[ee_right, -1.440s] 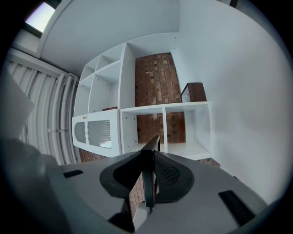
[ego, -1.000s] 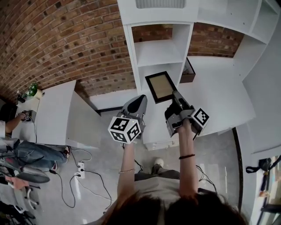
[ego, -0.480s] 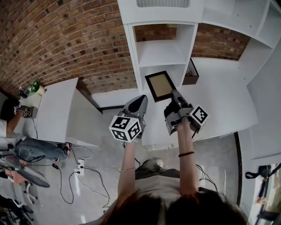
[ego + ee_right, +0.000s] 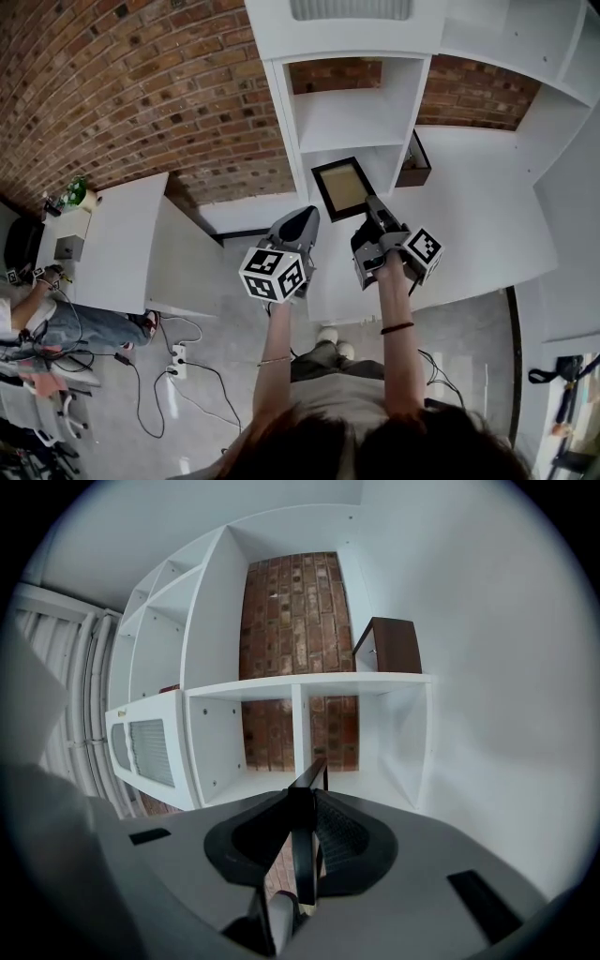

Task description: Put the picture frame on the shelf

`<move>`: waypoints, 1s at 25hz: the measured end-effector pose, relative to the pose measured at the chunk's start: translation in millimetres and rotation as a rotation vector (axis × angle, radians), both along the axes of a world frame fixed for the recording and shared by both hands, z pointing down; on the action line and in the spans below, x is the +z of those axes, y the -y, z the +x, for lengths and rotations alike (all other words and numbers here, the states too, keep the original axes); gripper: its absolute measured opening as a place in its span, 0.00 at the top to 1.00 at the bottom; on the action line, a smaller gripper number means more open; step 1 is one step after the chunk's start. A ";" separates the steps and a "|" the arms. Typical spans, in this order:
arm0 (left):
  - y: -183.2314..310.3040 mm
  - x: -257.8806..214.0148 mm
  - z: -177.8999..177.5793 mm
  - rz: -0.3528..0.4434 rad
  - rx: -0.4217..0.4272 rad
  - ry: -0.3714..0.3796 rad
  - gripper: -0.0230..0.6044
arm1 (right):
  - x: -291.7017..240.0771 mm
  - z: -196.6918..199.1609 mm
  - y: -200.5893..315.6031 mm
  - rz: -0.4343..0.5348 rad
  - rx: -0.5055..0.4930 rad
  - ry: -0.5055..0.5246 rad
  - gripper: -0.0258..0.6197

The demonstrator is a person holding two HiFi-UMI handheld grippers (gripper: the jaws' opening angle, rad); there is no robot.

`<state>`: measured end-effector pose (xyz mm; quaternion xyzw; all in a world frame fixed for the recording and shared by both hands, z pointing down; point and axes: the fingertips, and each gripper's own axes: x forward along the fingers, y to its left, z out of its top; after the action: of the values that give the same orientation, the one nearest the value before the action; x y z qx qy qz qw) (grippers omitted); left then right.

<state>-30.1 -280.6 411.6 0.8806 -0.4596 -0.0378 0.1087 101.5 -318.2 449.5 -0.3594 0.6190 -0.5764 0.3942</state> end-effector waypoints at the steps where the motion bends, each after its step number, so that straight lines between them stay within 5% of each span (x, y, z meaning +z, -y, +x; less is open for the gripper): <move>1: 3.4 1.6 -0.2 -0.005 0.004 0.000 0.95 | 3.1 -0.8 2.5 -0.007 0.002 -0.004 0.84; 25: 77.2 54.8 15.1 -0.041 0.077 -0.017 0.95 | 48.5 -14.9 72.4 -0.038 0.018 -0.131 0.84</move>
<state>-15.1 -357.8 466.5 0.8949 -0.4251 -0.0315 0.1322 86.6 -390.6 498.1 -0.4091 0.6293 -0.5597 0.3511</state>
